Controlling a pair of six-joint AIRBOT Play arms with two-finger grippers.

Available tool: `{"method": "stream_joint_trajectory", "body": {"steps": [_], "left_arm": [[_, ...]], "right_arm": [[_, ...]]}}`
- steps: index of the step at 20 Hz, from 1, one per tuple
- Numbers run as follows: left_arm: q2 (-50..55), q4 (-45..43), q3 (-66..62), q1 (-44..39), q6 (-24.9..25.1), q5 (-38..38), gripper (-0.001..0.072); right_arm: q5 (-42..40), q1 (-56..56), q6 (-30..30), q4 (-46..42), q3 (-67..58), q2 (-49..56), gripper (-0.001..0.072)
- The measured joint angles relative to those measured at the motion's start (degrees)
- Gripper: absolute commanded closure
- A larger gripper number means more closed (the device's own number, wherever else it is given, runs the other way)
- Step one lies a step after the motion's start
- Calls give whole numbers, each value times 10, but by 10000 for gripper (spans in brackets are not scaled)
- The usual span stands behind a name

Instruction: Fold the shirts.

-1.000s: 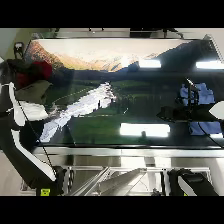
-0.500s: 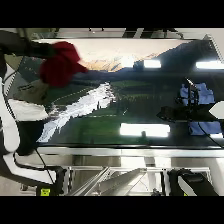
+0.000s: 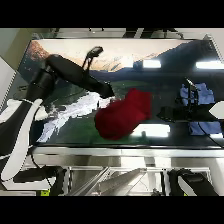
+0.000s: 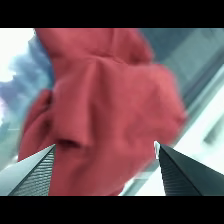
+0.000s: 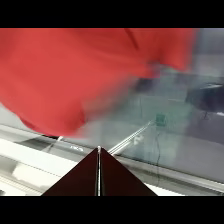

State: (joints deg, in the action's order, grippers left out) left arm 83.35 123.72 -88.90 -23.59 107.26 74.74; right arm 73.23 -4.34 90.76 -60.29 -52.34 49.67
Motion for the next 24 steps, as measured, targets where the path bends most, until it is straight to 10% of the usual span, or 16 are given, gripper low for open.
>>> {"method": "stream_joint_trajectory", "body": {"steps": [4,6,10,21,22,24], "left_arm": [[-3,2,13,6,-22,24,5],[-11,2,40,28,-33,68,4],[-67,3,190,76,-38,88,4],[-92,99,477,141,41,-150,6],[-76,110,474,141,52,-161,15],[-46,129,460,141,70,-178,188]], "right_arm": [[4,0,-35,-3,0,0,662],[4,1,-49,-21,0,3,465],[3,19,-61,-60,0,46,465],[-3,123,-201,92,0,314,443],[-11,122,-213,108,0,333,312],[-23,120,-230,130,0,362,286]]}}
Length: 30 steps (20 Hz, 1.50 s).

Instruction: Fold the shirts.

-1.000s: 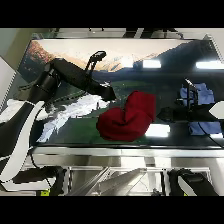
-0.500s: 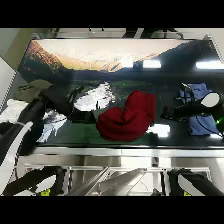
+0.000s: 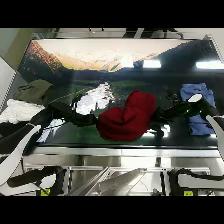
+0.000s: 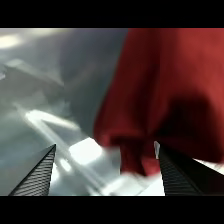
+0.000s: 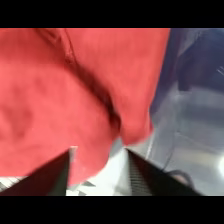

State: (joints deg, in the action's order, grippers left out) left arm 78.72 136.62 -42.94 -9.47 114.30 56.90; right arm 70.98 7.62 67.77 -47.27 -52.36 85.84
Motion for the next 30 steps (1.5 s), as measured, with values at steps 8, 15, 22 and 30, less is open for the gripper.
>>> {"method": "stream_joint_trajectory", "body": {"steps": [8,15,22,30], "left_arm": [[92,21,-68,-44,24,7,687],[35,29,-92,-24,26,47,689],[-170,49,-174,-6,19,105,690],[-333,-3,-409,-4,-71,141,690]], "right_arm": [[-13,-22,-56,53,-2,37,695],[50,-26,-90,93,-41,-5,696],[128,-26,-92,139,-101,-210,695],[85,-27,-88,117,-263,-437,695]]}}
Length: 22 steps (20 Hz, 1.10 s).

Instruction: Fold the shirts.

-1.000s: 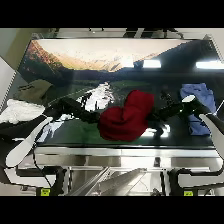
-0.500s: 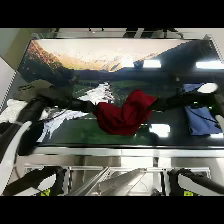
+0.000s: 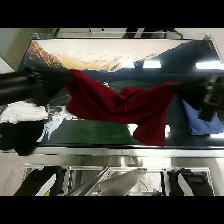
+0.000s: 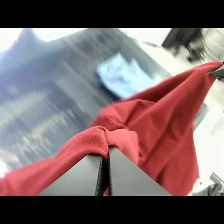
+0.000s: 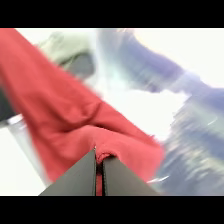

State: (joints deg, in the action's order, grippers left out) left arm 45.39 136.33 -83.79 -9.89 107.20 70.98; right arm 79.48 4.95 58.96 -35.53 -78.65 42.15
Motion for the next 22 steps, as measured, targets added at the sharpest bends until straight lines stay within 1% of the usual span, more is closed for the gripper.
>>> {"method": "stream_joint_trajectory", "body": {"steps": [2,5,9,11,12,13,14,15,17,18,19,20,22], "left_arm": [[4,-31,-31,0,-24,19,690],[50,-59,-37,0,-46,50,689],[166,-72,19,0,-46,62,688],[240,-76,49,0,-29,57,685],[275,-75,58,0,-17,52,459],[314,-75,64,0,-7,43,3],[348,-75,63,2,0,36,21],[383,-74,54,6,4,31,22],[438,-73,25,17,13,36,22],[460,-73,6,24,15,46,22],[475,-73,-9,30,15,59,22],[486,-73,-21,37,17,74,22],[495,-74,-28,49,19,105,22]], "right_arm": [[-2,0,14,-25,-20,1,695],[3,-3,25,-44,-18,37,694],[6,-12,30,-55,28,132,694],[-1,-14,29,-56,61,198,694],[-8,-14,23,-59,78,235,689],[-19,-15,16,-59,90,270,622],[-35,-15,10,-59,99,309,474],[-50,-14,6,-59,105,342,442],[-79,-8,0,-59,103,398,437],[-89,-3,-1,-60,97,417,382],[-96,4,-3,-59,89,429,287],[-95,12,-3,-59,81,435,275],[-84,28,-5,-63,71,431,276]]}}
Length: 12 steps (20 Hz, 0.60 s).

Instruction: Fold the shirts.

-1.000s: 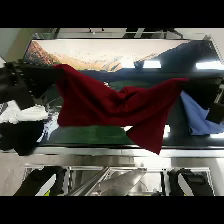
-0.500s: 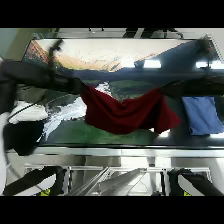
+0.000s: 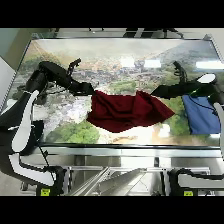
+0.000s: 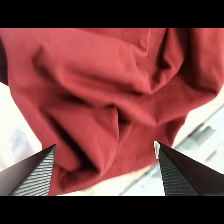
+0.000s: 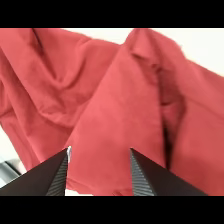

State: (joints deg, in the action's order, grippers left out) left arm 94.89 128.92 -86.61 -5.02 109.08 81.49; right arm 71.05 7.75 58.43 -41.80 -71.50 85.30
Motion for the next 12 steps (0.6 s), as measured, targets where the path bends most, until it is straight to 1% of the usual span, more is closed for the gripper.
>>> {"method": "stream_joint_trajectory", "body": {"steps": [2,5,8,12], "left_arm": [[-7,-2,23,10,1,23,23],[-41,-3,109,20,10,27,23],[-81,-2,216,16,21,-23,23],[-97,0,289,-7,32,-116,24]], "right_arm": [[16,10,1,-14,0,-16,276],[31,2,9,-26,41,-43,276],[25,-35,11,-29,117,-58,275],[-37,-114,14,-19,193,-54,276]]}}
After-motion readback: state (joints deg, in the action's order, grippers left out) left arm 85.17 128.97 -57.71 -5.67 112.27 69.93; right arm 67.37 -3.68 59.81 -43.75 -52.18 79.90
